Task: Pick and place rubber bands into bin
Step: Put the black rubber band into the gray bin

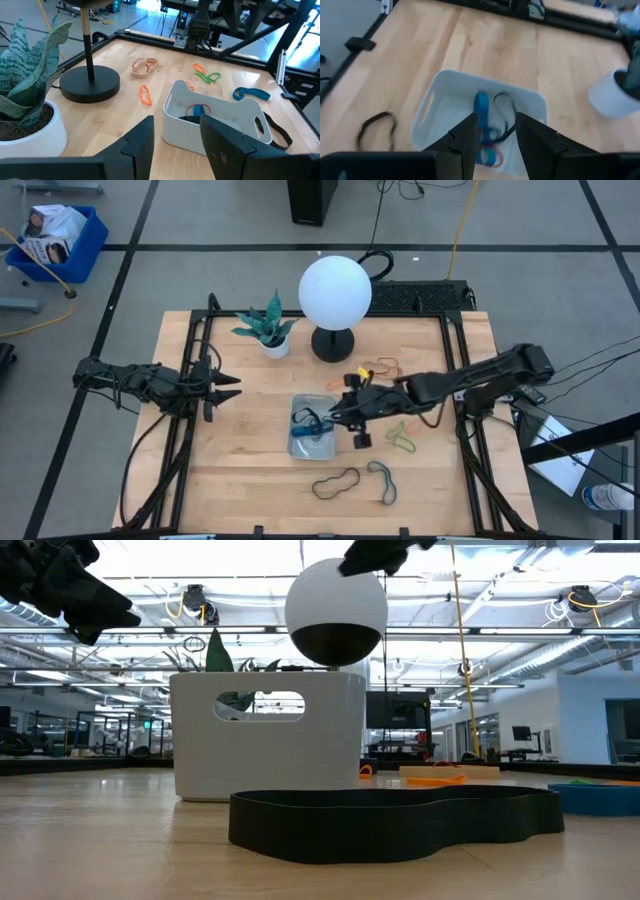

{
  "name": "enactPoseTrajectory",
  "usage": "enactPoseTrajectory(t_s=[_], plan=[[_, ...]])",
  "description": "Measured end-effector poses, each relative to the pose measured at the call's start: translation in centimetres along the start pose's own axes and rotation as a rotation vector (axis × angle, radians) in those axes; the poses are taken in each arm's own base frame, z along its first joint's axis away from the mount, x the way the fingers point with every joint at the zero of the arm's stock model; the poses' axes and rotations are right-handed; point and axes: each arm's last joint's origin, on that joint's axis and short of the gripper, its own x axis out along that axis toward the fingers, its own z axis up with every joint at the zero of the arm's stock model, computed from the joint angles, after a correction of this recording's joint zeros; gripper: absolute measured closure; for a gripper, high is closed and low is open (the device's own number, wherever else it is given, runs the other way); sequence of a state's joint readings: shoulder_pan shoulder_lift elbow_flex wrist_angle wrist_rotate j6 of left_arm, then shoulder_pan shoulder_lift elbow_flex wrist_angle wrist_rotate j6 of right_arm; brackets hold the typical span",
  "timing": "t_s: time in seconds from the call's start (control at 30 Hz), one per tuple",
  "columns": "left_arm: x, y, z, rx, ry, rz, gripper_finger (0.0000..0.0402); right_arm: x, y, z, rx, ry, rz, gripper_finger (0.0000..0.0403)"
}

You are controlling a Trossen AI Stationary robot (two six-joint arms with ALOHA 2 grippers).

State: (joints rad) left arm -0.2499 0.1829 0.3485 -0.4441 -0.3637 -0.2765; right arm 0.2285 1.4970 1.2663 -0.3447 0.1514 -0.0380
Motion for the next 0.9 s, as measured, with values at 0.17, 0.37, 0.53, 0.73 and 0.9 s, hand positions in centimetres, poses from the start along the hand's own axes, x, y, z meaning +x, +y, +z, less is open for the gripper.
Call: enactPoseTrajectory(t_s=[0.17,0.37,0.53,0.73,0.9], plan=[[0.0,0.0,0.0,-0.018,0.000,0.001,0.0236,-0.8,0.6,0.2,0.043,-0.016,0.017,0.0268],[0.0,0.0,0.0,-0.016,0.000,0.001,0.0236,-1.1,2.3,0.2,0.008,-0.015,0.060,0.0245],[0.0,0.0,0.0,-0.018,0.000,0.001,0.0236,-1.4,3.8,-0.3,0.043,0.027,0.095,0.0199],[0.0,0.0,0.0,-0.019,0.000,0.001,0.0236,-1.2,5.6,-0.5,0.156,-0.059,0.147,0.0155],[0.0,0.0,0.0,-0.019,0.000,0.001,0.0236,-0.8,7.8,-2.2,0.089,-0.093,0.190,0.0145]])
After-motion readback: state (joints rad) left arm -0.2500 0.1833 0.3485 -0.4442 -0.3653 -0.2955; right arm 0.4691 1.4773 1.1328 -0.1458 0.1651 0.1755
